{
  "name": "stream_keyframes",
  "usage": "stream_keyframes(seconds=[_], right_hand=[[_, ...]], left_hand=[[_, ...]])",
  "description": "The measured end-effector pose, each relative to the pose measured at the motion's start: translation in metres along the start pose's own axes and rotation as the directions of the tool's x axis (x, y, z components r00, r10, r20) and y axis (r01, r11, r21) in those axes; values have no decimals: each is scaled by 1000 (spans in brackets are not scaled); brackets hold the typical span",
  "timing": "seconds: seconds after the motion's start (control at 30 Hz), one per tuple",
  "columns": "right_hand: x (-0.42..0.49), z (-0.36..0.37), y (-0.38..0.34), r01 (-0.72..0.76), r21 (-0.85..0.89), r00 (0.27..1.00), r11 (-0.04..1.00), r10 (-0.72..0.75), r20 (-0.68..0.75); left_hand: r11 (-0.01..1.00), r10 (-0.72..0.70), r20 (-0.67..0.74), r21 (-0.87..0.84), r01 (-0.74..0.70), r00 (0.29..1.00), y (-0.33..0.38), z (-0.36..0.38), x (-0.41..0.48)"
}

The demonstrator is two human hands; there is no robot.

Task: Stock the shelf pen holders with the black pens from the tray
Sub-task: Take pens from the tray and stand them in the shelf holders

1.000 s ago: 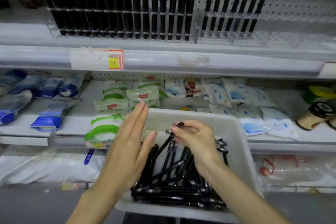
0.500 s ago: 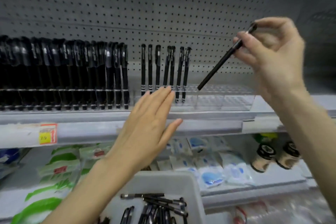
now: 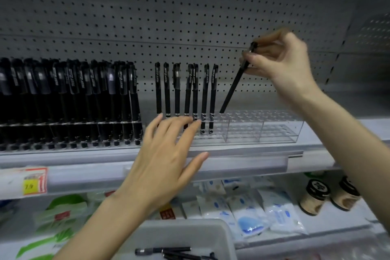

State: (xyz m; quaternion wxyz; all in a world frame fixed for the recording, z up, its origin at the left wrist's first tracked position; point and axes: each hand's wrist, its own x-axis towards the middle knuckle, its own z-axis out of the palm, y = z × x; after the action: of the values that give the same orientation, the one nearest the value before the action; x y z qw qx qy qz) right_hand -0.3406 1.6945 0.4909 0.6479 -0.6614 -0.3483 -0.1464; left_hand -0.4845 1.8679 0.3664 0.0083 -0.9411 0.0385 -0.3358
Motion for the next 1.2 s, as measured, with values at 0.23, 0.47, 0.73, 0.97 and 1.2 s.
stream_keyframes(seconds=[0.23, 0.47, 0.73, 0.97, 1.2], right_hand=[[-1, 11, 6, -66, -122, 978, 990, 88, 190], [3, 14, 11, -66, -245, 956, 967, 132, 262], [-11, 9, 12, 5, -466, 965, 885, 118, 234], [-78, 29, -18, 193, -424, 977, 885, -132, 168], [-190, 90, 18, -3, -251, 825, 968, 145, 546]], left_hand=[[998, -8, -34, -61, 6, 999, 1, -6, 4], [997, -18, -34, -81, 15, 999, 2, -9, 4], [994, -11, -15, -106, 10, 1000, 0, -15, -2], [983, -43, -64, -183, 31, 997, 1, -38, -23], [939, -195, -11, -291, 184, 981, -13, -38, -126]])
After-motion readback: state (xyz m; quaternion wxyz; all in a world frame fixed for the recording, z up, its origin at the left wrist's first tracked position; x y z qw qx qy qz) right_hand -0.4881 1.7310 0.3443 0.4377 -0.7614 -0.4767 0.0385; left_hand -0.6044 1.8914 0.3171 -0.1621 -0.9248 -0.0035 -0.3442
